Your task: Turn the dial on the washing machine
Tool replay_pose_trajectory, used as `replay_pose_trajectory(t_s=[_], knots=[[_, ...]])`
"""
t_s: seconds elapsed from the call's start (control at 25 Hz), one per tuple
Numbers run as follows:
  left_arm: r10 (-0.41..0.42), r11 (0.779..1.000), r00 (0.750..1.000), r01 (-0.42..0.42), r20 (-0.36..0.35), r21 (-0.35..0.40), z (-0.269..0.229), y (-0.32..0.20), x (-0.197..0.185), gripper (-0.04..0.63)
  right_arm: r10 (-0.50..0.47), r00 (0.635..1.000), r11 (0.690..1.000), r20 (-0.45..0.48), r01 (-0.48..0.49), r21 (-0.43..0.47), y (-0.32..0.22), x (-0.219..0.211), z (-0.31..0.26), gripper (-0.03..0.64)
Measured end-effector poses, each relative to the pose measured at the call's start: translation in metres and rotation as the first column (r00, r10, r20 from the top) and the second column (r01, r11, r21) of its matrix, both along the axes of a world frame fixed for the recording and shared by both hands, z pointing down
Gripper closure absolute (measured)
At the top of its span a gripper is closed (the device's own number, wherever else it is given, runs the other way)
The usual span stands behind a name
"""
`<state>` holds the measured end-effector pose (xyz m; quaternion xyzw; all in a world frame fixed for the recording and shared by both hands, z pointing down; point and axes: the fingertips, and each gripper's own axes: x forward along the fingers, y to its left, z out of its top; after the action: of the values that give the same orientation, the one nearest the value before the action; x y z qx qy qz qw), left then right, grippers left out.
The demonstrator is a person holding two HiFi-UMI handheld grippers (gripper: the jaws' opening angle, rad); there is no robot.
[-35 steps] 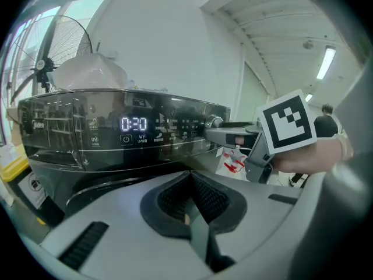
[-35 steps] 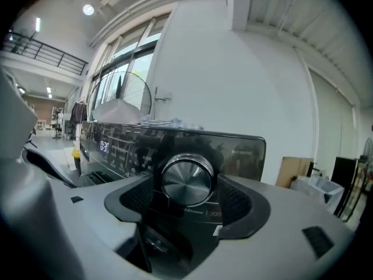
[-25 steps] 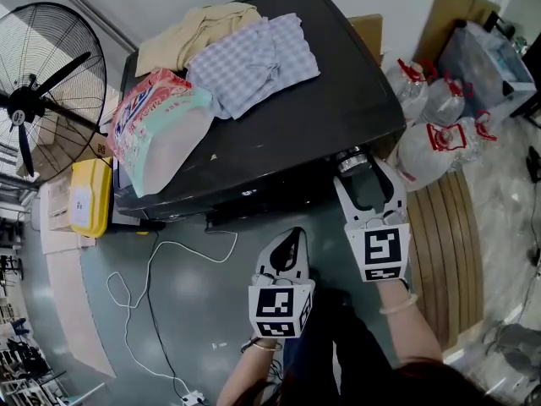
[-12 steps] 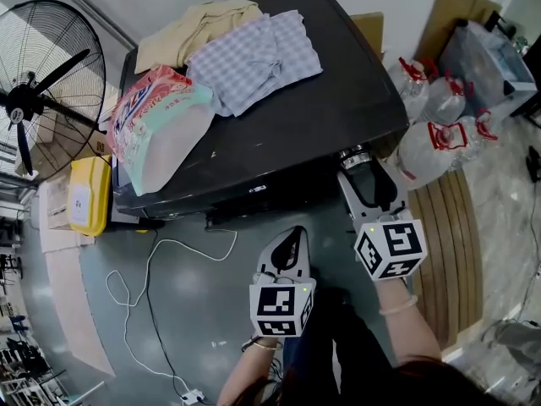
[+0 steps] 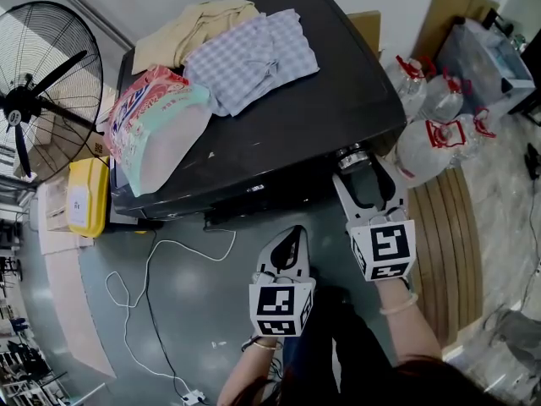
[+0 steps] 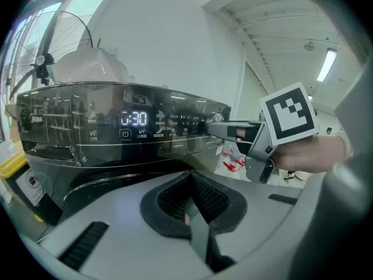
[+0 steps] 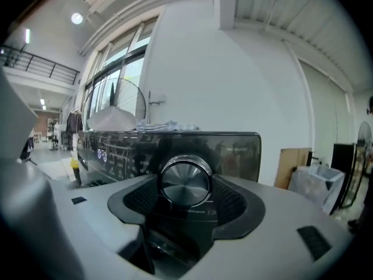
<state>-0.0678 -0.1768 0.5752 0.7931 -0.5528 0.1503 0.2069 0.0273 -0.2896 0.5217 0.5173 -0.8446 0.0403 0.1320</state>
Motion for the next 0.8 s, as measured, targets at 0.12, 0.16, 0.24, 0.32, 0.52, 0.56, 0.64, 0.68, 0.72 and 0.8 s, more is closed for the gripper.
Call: replay_pose_trajectory(t_s=[0.12,0.16,0.24,0.32,0.52,0.56,0.64,0.68,0.72,0.8], knots=[[0.001,1.000,1.000,-0.001,0.000,-0.004,0.0008,0.0009,0.0003,0.578,-0.025,0.987,0.999,-0.157,0.030,0.029,0.0019,-0.0045,0.0017,0.313],[0.001,1.000,1.000,-0.001,0.000,-0.005,0.0011,0.0011,0.0002,0.578,-0.029,0.979,0.999,-0.204,0.037,0.036,0.0019,-0.0048,0.0031,0.313],[0.000,1.000,1.000,0.000,-0.001,-0.007,0.0021,0.0012,-0.0004,0.578,-0.027,0.966,0.998,-0.256,0.040,0.047,0.0011,-0.0038,0.0047,0.313],[-0.001,1.000,1.000,0.001,-0.001,-0.007,0.0033,0.0012,-0.0007,0.578,-0.020,0.965,0.998,-0.263,0.035,0.050,0.0000,-0.0019,0.0048,0.320],[-0.001,1.000,1.000,0.001,-0.002,-0.013,0.0050,0.0019,0.0002,0.578,-0.017,0.981,0.999,-0.194,0.023,0.030,0.0001,-0.0003,0.0050,0.322],[-0.001,1.000,1.000,0.001,-0.002,-0.014,0.0049,0.0020,0.0006,0.578,-0.014,0.985,1.000,-0.174,0.018,0.024,0.0002,0.0000,0.0048,0.322],[0.000,1.000,1.000,0.000,-0.002,-0.014,0.0047,0.0020,0.0010,0.578,-0.007,0.992,1.000,-0.130,0.009,0.012,0.0003,0.0007,0.0047,0.322],[-0.001,1.000,1.000,0.001,-0.002,-0.013,0.0047,0.0018,0.0010,0.578,-0.004,0.995,1.000,-0.099,0.004,0.003,0.0002,0.0014,0.0051,0.323],[-0.002,1.000,1.000,0.002,-0.003,-0.013,0.0046,0.0016,0.0007,0.578,0.001,0.998,1.000,-0.060,-0.002,-0.008,0.0001,0.0025,0.0059,0.323],[-0.004,1.000,1.000,0.004,-0.004,-0.013,0.0045,0.0011,0.0001,0.578,0.016,0.999,0.999,0.031,-0.015,-0.036,-0.0003,0.0048,0.0077,0.322]])
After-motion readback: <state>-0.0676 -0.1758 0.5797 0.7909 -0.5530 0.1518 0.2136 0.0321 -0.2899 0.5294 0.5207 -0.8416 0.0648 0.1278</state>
